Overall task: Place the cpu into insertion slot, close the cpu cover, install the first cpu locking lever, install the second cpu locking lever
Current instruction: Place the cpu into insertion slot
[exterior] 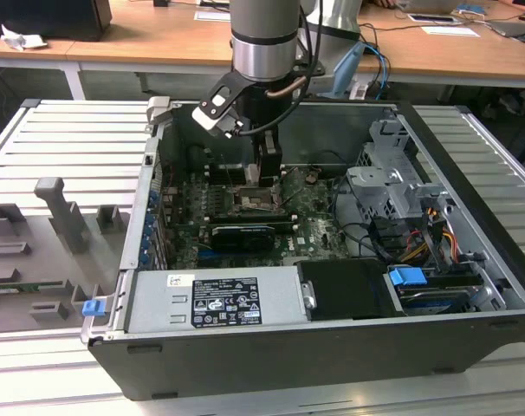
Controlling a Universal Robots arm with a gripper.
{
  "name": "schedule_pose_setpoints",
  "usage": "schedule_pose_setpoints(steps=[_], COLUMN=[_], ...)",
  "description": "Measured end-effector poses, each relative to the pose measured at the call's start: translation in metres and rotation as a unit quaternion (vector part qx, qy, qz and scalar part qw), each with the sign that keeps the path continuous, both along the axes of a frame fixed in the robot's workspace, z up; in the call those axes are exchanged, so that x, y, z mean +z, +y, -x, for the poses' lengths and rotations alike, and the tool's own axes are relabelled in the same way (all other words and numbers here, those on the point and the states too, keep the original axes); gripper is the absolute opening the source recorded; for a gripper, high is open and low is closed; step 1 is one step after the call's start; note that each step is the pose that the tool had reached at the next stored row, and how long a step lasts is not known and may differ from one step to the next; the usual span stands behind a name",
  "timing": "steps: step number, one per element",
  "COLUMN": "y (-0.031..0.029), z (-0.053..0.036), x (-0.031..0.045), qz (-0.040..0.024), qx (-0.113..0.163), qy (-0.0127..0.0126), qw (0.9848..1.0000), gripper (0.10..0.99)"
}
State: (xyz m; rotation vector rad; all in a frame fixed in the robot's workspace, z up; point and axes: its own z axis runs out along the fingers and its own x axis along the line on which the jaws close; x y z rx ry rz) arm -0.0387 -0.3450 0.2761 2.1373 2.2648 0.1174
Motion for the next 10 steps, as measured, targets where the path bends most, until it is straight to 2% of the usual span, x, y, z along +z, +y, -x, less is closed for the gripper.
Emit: schedule_pose_setpoints(steps=[5,7,10], y=[0.0015,0.0036,0.0074], z=[0.0001,0.0001,0.0004], x=[-0.0103,-0.0171,-0.0246], qz=[-0.0005,-0.0005,-0.0005], qx=[0.0,-0.011,-0.012], qy=[0.0,0.0,0.0], qw=[1.0,0.9999,0.9999], gripper=[0.537,0.537,0.537])
